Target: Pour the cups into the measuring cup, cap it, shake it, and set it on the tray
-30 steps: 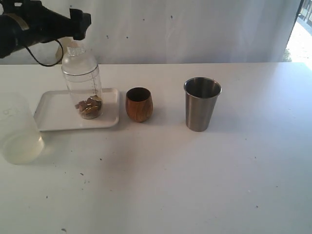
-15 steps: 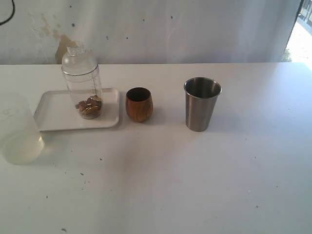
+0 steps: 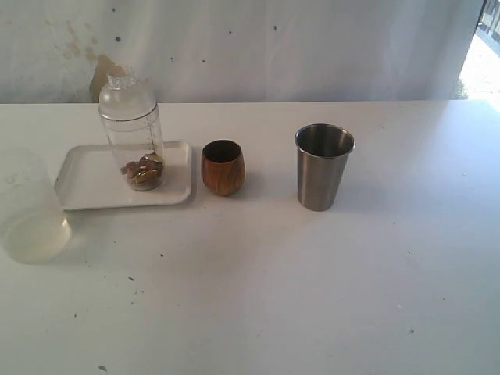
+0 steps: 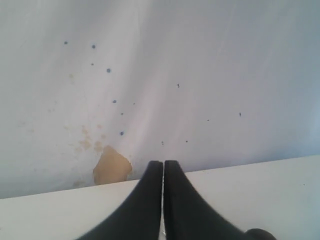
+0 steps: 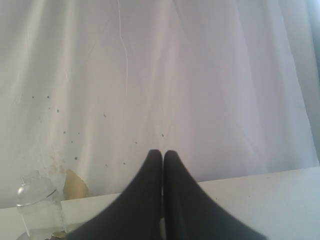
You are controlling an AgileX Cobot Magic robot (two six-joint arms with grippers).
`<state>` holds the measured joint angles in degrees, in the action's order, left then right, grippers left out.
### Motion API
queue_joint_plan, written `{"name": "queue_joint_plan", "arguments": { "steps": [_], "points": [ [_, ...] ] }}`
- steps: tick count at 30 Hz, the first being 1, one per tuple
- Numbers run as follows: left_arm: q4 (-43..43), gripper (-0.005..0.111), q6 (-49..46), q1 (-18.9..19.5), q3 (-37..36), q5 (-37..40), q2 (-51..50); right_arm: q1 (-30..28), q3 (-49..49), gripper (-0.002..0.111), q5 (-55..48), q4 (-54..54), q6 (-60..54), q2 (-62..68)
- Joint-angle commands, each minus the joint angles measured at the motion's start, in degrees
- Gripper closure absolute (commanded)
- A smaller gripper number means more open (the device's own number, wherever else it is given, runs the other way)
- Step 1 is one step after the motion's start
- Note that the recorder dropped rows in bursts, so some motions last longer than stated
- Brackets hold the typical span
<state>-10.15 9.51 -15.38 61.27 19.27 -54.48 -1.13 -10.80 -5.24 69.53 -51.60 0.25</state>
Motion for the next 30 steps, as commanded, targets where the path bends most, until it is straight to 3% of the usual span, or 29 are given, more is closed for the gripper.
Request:
{"name": "queue_joint_plan", "arguments": {
  "steps": [1, 8, 13, 28, 30],
  "points": [
    [1.1, 0.106, -0.3, 0.0, -6.5, 0.1, 9.7, -0.1, 0.2, 0.108, 0.2, -0.2, 0.1, -0.2],
    [5.3, 0.106, -0.3, 0.0, -19.4, 0.1, 24.8, -0.1, 0.2, 0.108, 0.2, -0.2, 0.1, -0.2],
    [8.7, 0.106, -0.2, 0.0, -25.2, 0.1, 29.7, -0.1, 0.2, 0.108, 0.2, -0.2, 0.1, -0.2],
    [8.0, 0.106, -0.5, -1.4, -27.1, -0.2, 30.5, -0.1, 0.2, 0.108, 0.2, -0.2, 0.1, -0.2],
    [8.0, 0.106, -1.0, 0.0, -27.8, -0.9, 30.5, -0.1, 0.2, 0.108, 0.2, -0.2, 0.1, -0.2]
  ]
}}
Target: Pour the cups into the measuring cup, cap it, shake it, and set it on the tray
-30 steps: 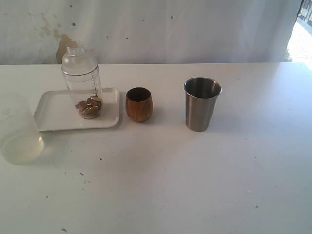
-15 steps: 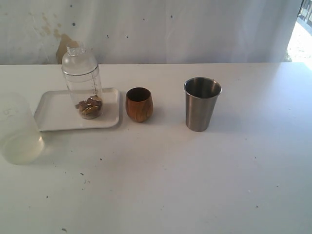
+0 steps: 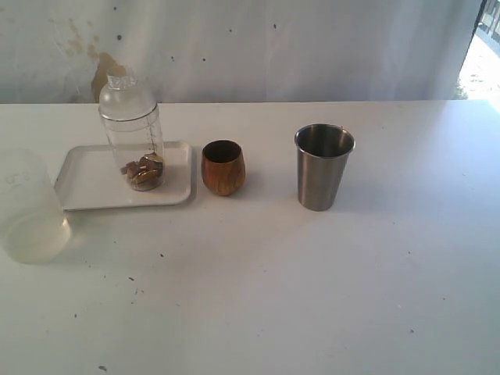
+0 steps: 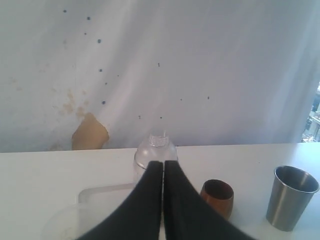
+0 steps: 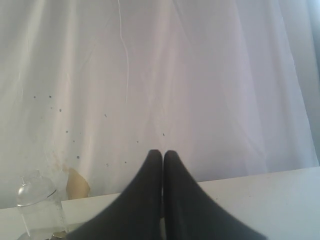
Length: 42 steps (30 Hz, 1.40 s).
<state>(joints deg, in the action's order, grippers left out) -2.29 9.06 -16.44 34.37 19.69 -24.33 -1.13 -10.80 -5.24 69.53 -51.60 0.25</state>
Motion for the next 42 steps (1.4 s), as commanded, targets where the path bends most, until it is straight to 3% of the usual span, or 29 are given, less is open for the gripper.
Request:
{"name": "queue_joint_plan", "arguments": {
  "steps": [1, 7, 13, 19, 24, 42],
  "points": [
    [0.1, 0.106, -0.6, 2.5, -2.1, -2.0, 0.3, -0.1, 0.2, 0.108, 0.2, -0.2, 0.1, -0.2],
    [0.7, 0.106, -0.6, 13.1, -14.6, -15.2, 8.5, -0.1, 0.2, 0.108, 0.2, -0.2, 0.1, -0.2],
    [1.8, 0.106, -0.6, 19.8, -25.2, -15.4, 16.0, -0.1, 0.2, 0.108, 0.2, -0.2, 0.1, -0.2],
    [1.8, 0.106, -1.3, 21.0, -34.4, -15.8, 22.1, -0.1, 0.2, 0.108, 0.2, -0.2, 0.1, -0.2],
    [1.8, 0.106, -3.5, 21.0, -34.4, -7.0, 24.3, -0.1, 0.2, 0.108, 0.1, -0.2, 0.1, -0.2],
    [1.8, 0.106, -6.2, 21.0, -34.4, -8.0, 24.3, -0.1, 0.2, 0.108, 0.2, -0.2, 0.1, -0.2]
  ]
}}
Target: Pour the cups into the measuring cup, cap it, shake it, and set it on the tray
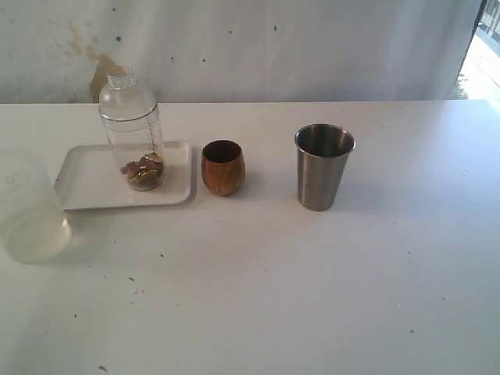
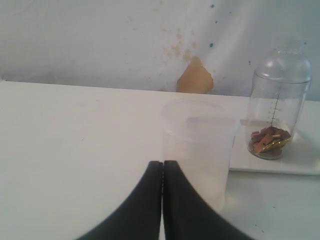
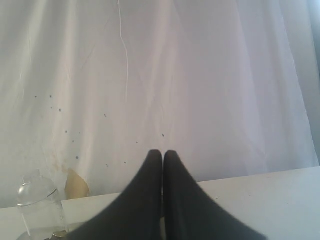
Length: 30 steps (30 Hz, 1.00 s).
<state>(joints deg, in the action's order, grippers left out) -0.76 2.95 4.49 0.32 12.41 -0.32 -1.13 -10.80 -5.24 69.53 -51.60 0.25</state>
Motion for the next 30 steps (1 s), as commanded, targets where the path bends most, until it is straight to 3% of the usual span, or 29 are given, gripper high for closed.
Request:
{"name": "queue_joint_plan", "arguments": {
  "steps": [1, 15, 25, 27, 30],
  "points": [
    [0.3, 0.106, 0.0, 0.0, -0.3, -0.7, 0.3, -0.1, 0.2, 0.108, 0.2, -0.2, 0.1, -0.2],
    [0.3, 0.106, 0.0, 0.0, -0.3, -0.7, 0.3, -0.1, 0.2, 0.108, 0.2, -0.2, 0.1, -0.2],
    [0.3, 0.106, -0.2, 0.0, -0.3, -0.7, 0.3, 1.4, 1.4, 0.108, 8.3, -3.2, -6.6, -0.2],
    [0.3, 0.106, -0.2, 0.0, -0.3, -0.7, 0.3, 1.4, 2.4, 0.108, 8.6, -10.1, -3.3, -0.2],
    [0.3, 0.106, -0.2, 0.0, -0.3, -0.7, 0.3, 1.4, 4.0, 0.108, 6.1, -36.0, 15.3, -0.2]
  ]
}}
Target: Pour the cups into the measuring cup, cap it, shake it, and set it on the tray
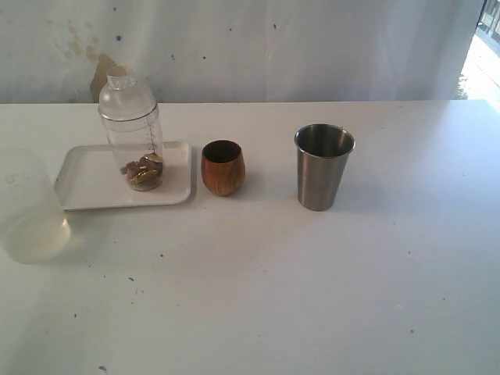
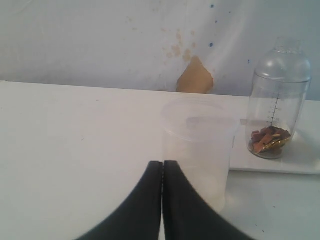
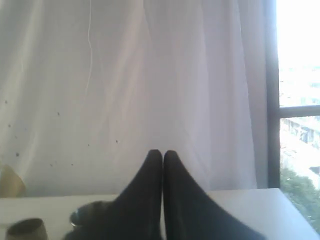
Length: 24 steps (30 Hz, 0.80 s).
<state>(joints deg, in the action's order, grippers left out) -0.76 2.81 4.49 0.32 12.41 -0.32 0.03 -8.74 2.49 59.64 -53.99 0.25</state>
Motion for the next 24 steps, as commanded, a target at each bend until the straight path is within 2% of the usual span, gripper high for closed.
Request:
{"name": "queue_joint_plan", "arguments": {
  "steps": [1, 3, 5, 8, 10, 13, 24],
  "points": [
    [0.3, 0.106, 0.0, 0.0, -0.3, -0.7, 0.3, 0.3, 2.6, 0.108, -2.5, -35.7, 25.6, -0.2],
    [0.3, 0.106, 0.0, 0.0, -0.3, -0.7, 0.3, 0.3, 4.3, 0.108, -2.8, -50.3, 39.5, -0.2],
    [0.3, 0.106, 0.0, 0.0, -0.3, -0.7, 0.3, -0.1, 6.5, 0.108, -2.5, -56.9, 45.8, -0.2],
    [0.3, 0.106, 0.0, 0.0, -0.3, -0.7, 0.3, -0.1, 8.7, 0.108, -2.5, -56.9, 46.1, -0.2],
    [0.3, 0.106, 0.0, 0.0, -0.3, -0.7, 0.3, -0.1, 8.7, 0.108, -12.1, -57.1, 45.6, -0.2],
    [0.3, 0.106, 0.0, 0.0, -0.3, -0.7, 0.3, -0.1, 8.7, 0.108, -21.0, -57.5, 44.8, -0.2],
    [0.3, 0.106, 0.0, 0.0, -0.3, -0.7, 0.3, -0.1, 8.7, 0.108, -22.8, -57.9, 45.3, -0.2]
  ]
}}
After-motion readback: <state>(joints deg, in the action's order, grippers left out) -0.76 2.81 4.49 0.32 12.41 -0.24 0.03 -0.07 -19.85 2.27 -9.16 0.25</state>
